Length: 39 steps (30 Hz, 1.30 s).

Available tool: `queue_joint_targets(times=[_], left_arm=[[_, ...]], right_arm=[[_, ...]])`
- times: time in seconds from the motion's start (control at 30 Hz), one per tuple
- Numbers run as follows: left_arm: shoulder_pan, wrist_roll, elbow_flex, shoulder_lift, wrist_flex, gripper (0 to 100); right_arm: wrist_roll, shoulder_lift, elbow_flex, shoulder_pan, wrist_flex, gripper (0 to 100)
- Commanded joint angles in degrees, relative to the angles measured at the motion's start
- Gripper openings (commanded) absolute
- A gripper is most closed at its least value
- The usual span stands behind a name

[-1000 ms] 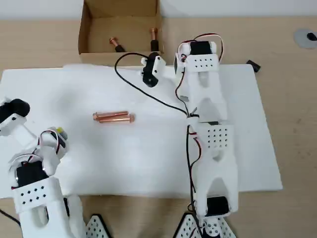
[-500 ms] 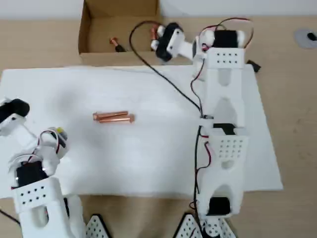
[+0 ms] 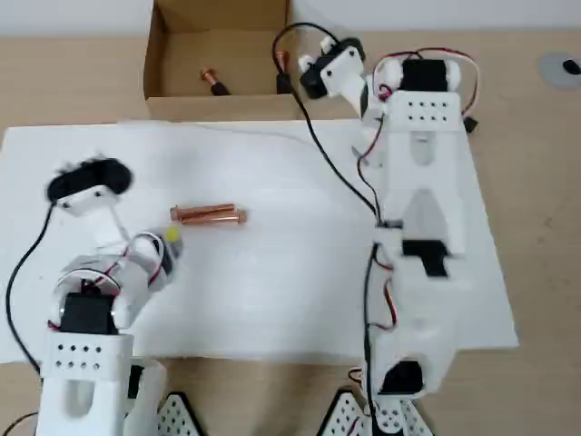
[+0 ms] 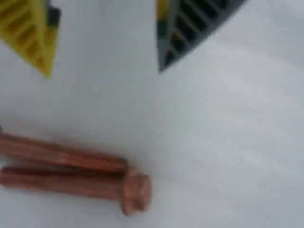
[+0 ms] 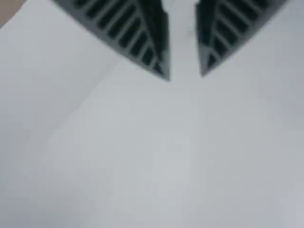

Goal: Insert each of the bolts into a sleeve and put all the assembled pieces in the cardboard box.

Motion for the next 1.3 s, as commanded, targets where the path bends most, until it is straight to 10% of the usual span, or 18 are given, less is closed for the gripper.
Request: queue_joint_targets(times=[0.0, 0.3, 0.47, 0.7, 1.27], left_arm=[[2.2, -0.5, -4.8, -0.3, 4.0, 16], [-1.1, -1.1, -6.9, -4.8, 10.5, 14], [-3.4, -13.6, -5.5, -20.4, 12.6, 0], [-3.5, -28.7, 7.8, -37.8, 12.3, 1], [-12.7, -29.3, 31.1, -37.9, 8.3, 1]], right_arm=[[-0.2, -24.0, 18.2, 1.3, 0.9, 3.0], [-0.6, -73.5, 63.2, 3.6, -1.0, 2.7], [3.1, -94.1, 75.0, 6.5, -4.2, 2.7], [-1.9, -105.7, 89.7, 10.7, -18.9, 2.7], [-2.1, -130.8, 129.1, 9.0, -42.3, 2.9]])
